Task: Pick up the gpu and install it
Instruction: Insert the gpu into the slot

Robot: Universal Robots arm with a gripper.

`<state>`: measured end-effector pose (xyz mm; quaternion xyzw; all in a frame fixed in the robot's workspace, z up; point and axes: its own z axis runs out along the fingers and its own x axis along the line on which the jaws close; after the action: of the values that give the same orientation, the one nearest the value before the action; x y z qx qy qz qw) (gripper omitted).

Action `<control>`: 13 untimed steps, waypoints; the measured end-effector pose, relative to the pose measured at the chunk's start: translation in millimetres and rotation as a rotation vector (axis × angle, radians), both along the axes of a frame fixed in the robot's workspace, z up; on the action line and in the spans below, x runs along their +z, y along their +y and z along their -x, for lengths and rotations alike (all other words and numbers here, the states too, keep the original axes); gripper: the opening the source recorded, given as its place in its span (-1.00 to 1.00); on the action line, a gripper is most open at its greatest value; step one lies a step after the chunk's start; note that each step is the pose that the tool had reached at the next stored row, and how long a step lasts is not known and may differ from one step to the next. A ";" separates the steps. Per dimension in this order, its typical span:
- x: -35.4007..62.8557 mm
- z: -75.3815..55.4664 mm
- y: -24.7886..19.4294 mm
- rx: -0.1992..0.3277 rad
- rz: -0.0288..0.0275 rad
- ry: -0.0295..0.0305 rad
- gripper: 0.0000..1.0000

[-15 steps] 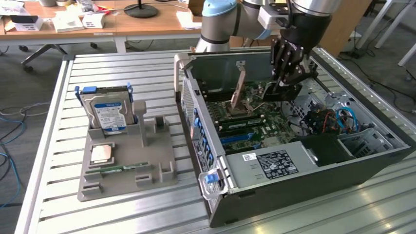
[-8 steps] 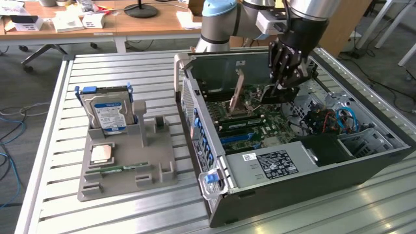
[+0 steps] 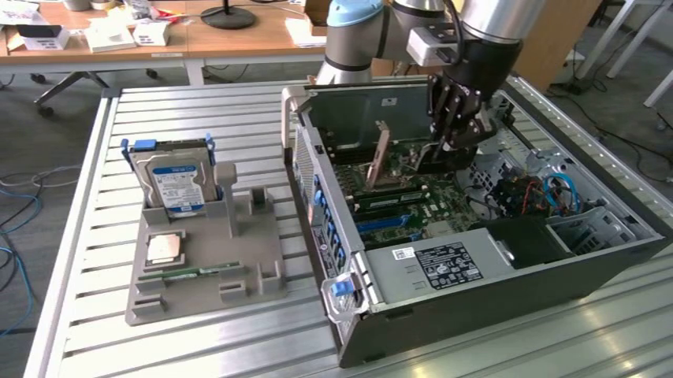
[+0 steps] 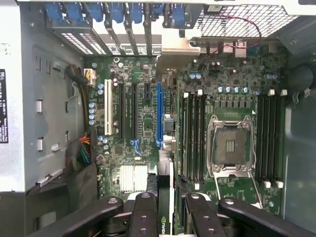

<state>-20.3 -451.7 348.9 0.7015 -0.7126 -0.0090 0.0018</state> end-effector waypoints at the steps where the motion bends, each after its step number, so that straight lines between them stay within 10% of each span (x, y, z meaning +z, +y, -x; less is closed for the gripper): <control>1: -1.5 0.5 0.0 0.000 -0.0001 0.0000 -0.47; 13: -13.8 9.9 0.0 0.000 -0.0001 -0.0001 -0.47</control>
<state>-30.2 -451.7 335.0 0.7017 -0.7124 -0.0090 0.0017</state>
